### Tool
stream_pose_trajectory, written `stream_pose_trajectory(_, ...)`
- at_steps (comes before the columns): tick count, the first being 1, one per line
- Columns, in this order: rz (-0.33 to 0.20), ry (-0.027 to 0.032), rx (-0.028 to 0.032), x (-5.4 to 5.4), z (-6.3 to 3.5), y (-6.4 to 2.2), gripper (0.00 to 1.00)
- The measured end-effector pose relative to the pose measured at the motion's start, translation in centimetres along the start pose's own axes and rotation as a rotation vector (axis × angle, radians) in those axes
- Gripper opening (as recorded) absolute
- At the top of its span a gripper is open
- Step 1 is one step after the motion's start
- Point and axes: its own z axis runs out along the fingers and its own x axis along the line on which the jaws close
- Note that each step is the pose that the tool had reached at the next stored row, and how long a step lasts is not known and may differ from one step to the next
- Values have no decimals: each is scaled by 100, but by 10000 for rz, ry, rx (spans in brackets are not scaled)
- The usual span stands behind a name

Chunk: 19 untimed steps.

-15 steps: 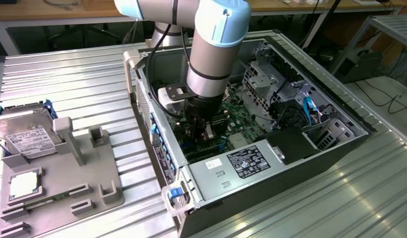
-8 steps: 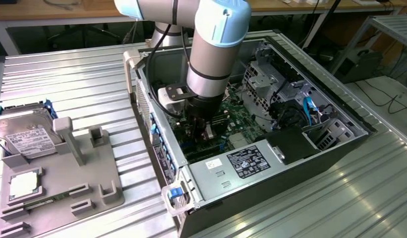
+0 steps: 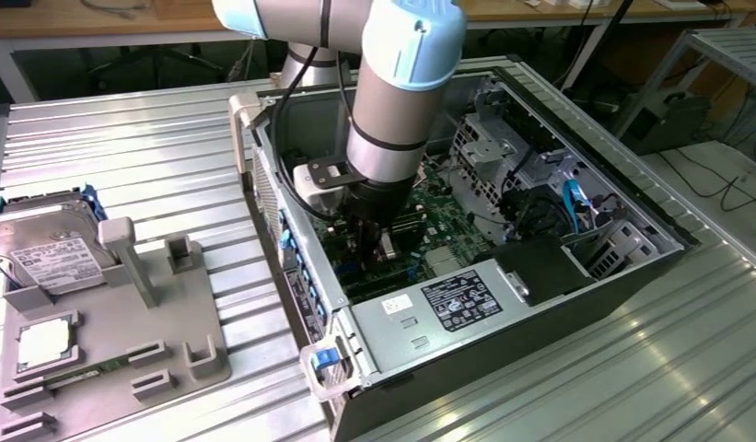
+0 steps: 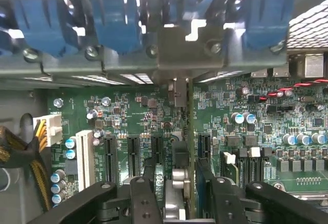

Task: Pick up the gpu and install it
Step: 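Insert the gpu into the slot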

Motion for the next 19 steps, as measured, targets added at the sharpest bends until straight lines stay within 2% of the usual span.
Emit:
stream_pose_trajectory(2,-1,2,0,0,-4,2,44)
stream_pose_trajectory(7,0,6,38,-4,-99,5,44)
stream_pose_trajectory(14,0,50,83,-19,-224,7,44)
stream_pose_trajectory(19,2,59,90,-21,-254,-57,44)
